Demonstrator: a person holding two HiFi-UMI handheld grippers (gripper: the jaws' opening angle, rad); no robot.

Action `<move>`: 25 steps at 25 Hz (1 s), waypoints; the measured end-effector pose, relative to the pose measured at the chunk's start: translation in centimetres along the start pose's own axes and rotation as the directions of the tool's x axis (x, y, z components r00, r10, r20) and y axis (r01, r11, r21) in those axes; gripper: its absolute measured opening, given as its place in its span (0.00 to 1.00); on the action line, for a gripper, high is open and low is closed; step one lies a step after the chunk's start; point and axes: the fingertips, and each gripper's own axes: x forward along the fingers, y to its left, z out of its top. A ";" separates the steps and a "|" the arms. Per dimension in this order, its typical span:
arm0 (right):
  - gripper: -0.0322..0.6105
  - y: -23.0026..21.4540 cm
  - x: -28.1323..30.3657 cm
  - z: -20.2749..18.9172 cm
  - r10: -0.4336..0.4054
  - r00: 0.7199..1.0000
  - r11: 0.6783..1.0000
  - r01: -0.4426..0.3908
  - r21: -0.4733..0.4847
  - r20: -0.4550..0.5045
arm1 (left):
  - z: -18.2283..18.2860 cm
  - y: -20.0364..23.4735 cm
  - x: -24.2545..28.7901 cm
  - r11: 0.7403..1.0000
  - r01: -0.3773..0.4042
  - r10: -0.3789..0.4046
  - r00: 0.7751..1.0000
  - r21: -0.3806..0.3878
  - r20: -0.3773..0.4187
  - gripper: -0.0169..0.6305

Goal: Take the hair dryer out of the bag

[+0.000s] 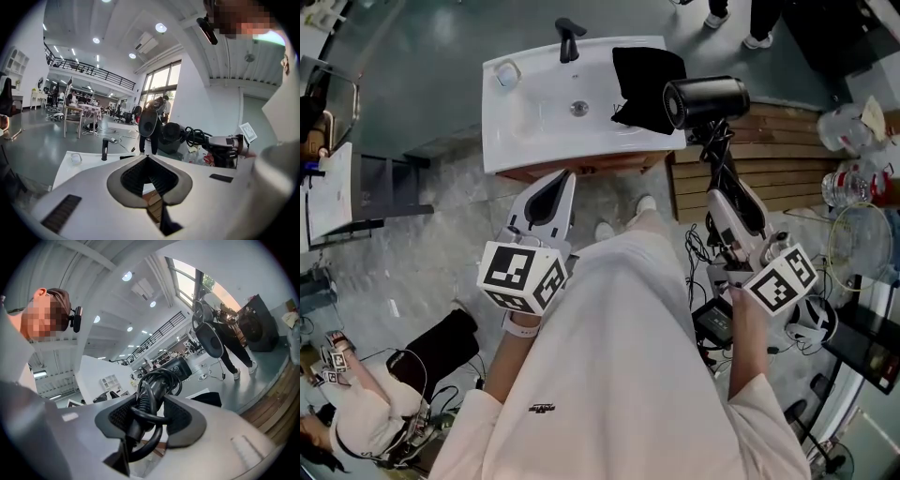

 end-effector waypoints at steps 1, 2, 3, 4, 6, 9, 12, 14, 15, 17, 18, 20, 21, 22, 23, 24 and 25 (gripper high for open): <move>0.36 0.1 0.0 0.1 0.000 1.000 1.000 0.000 0.001 0.009 | 0.0 0.0 0.0 1.000 0.003 -0.003 1.000 0.005 0.001 0.04; 0.36 0.2 -0.1 0.2 -0.001 1.000 1.000 0.001 -0.001 0.016 | 0.1 0.0 -0.1 1.000 0.006 -0.006 1.000 0.009 0.003 0.04; 0.36 0.4 -0.2 0.2 -0.002 1.000 1.000 0.002 -0.004 0.023 | 0.2 0.0 -0.2 1.000 0.008 -0.008 1.000 0.012 0.004 0.04; 0.36 0.6 -0.3 0.2 -0.001 1.000 1.000 0.001 -0.004 0.029 | 0.3 -0.1 -0.4 1.000 0.010 -0.010 1.000 0.015 0.007 0.04; 0.36 1.1 -0.6 0.0 0.002 0.999 1.000 -0.002 -0.001 0.040 | 0.5 -0.2 -0.8 1.000 0.012 -0.012 1.000 0.018 0.014 0.04; 0.36 1.6 -0.9 -0.4 0.003 0.999 1.000 -0.004 0.012 0.053 | 0.7 -0.3 -1.1 1.000 0.014 -0.014 1.000 0.020 0.022 0.04; 0.36 1.8 -1.0 -1.1 -0.001 0.998 0.999 -0.001 0.036 0.057 | 0.7 -0.4 -1.2 1.000 0.013 -0.013 1.000 0.018 0.017 0.04; 0.36 1.9 -1.1 -1.3 -0.001 0.998 0.999 -0.001 0.046 0.055 | 0.7 -0.3 -1.3 1.000 0.015 -0.015 1.000 0.017 0.015 0.04; 0.36 2.0 -1.0 -1.3 0.000 0.999 0.999 -0.002 0.046 0.055 | 0.7 -0.2 -1.3 1.000 0.016 -0.016 1.000 0.017 0.016 0.04; 0.36 2.1 -0.9 -1.1 0.004 0.999 0.999 -0.006 0.042 0.052 | 0.8 -0.2 -1.3 1.000 0.018 -0.019 1.000 0.016 0.019 0.04; 0.36 2.1 -0.8 -1.0 0.006 0.999 0.999 -0.008 0.039 0.050 | 0.8 -0.2 -1.3 1.000 0.020 -0.020 1.000 0.016 0.019 0.04; 0.36 2.2 -0.8 -1.0 0.010 0.999 0.999 -0.011 0.037 0.043 | 0.7 -0.4 -1.4 1.000 0.024 -0.024 1.000 0.015 0.018 0.04; 0.36 2.3 -0.8 -1.1 0.012 0.999 0.999 -0.013 0.039 0.039 | 0.6 -0.5 -1.5 1.000 0.025 -0.026 1.000 0.015 0.017 0.04; 0.36 2.3 -0.9 -1.1 0.014 0.999 0.999 -0.015 0.042 0.034 | 0.5 -0.7 -1.6 1.000 0.026 -0.027 1.000 0.014 0.017 0.04; 0.36 2.2 -0.8 -1.1 0.017 0.999 0.999 -0.018 0.043 0.029 | 0.4 -0.8 -1.6 1.000 0.027 -0.027 0.999 0.013 0.017 0.04; 0.36 2.1 -0.8 -1.1 0.019 1.000 0.999 -0.020 0.042 0.023 | 0.4 -1.0 -1.4 1.000 0.027 -0.028 0.999 0.011 0.017 0.04; 0.36 2.0 -0.7 -1.0 0.021 1.000 0.999 -0.022 0.041 0.018 | 0.4 -1.1 -1.3 1.000 0.028 -0.028 0.999 0.008 0.016 0.04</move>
